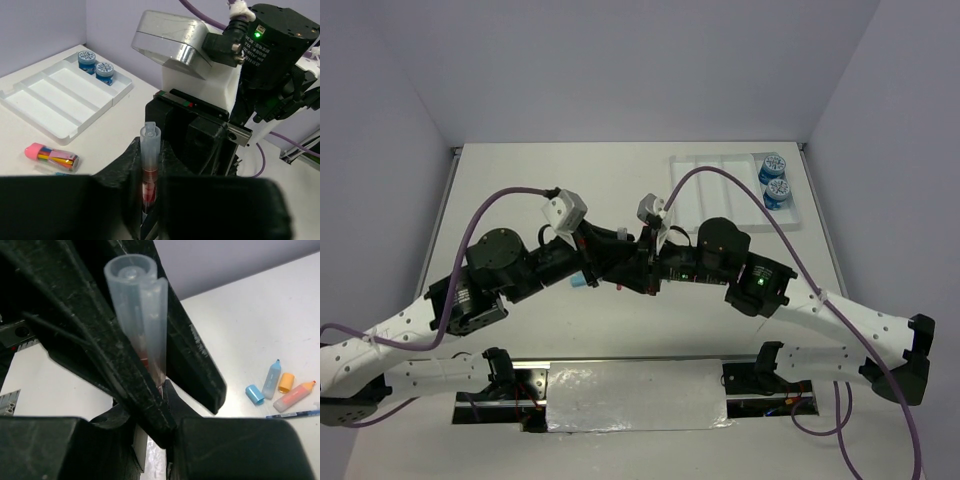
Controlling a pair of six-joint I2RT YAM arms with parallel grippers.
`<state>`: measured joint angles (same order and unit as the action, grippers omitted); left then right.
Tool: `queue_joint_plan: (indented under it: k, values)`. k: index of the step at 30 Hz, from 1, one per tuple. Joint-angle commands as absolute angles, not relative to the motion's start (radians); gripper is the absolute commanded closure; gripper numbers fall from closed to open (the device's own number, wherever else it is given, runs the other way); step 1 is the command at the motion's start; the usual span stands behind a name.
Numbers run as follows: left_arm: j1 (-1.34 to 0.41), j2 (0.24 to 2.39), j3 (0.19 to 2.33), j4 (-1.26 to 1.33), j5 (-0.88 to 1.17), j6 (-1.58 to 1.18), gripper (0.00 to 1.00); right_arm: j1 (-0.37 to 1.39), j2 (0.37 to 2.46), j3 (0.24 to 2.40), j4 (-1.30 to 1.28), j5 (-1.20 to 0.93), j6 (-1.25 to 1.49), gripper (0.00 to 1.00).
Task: Sort the stationery into containers
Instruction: Close the pen cap on the pen.
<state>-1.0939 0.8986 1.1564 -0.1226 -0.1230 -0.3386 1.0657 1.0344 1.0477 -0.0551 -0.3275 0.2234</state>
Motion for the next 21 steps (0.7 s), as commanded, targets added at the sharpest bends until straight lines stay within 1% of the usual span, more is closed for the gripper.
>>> queue_joint_plan:
  k: [1, 2, 3, 5, 6, 8, 10, 13, 18, 21]
  values:
    - [-1.085, 0.885, 1.155, -0.083, -0.206, -0.318, 0.94, 1.098, 1.016, 1.080, -0.012, -0.345, 0.202, 1.00]
    - [-1.085, 0.874, 1.149, -0.080, -0.204, -0.319, 1.00, 1.098, 1.011, 1.065, -0.006, -0.344, 0.204, 0.97]
    - [-1.085, 0.864, 1.140, -0.060, -0.184, -0.316, 1.00, 1.097, 0.994, 1.054, -0.005, -0.348, 0.207, 0.85]
    - [-1.085, 0.816, 1.095, -0.026, -0.144, -0.305, 1.00, 1.091, 0.974, 1.019, 0.055, -0.406, 0.227, 0.66]
    - [-1.085, 0.798, 1.077, 0.027, -0.086, -0.292, 1.00, 1.085, 0.954, 1.003, 0.084, -0.440, 0.239, 0.56]
    - [-1.085, 0.738, 1.020, 0.076, -0.031, -0.285, 1.00, 1.068, 0.939, 0.973, 0.153, -0.536, 0.276, 0.50]
    - [-1.085, 0.685, 0.971, 0.153, 0.020, -0.287, 1.00, 1.063, 0.931, 0.954, 0.228, -0.593, 0.320, 0.49]
    - [-1.085, 0.628, 0.910, 0.227, 0.006, -0.311, 1.00, 1.054, 0.945, 0.950, 0.297, -0.673, 0.363, 0.49]
    - [-1.085, 0.574, 0.876, 0.293, 0.009, -0.334, 1.00, 1.051, 0.968, 0.965, 0.321, -0.615, 0.377, 0.51]
    - [-1.085, 0.586, 0.882, 0.293, 0.035, -0.348, 1.00, 1.048, 0.995, 0.986, 0.356, -0.607, 0.403, 0.53]
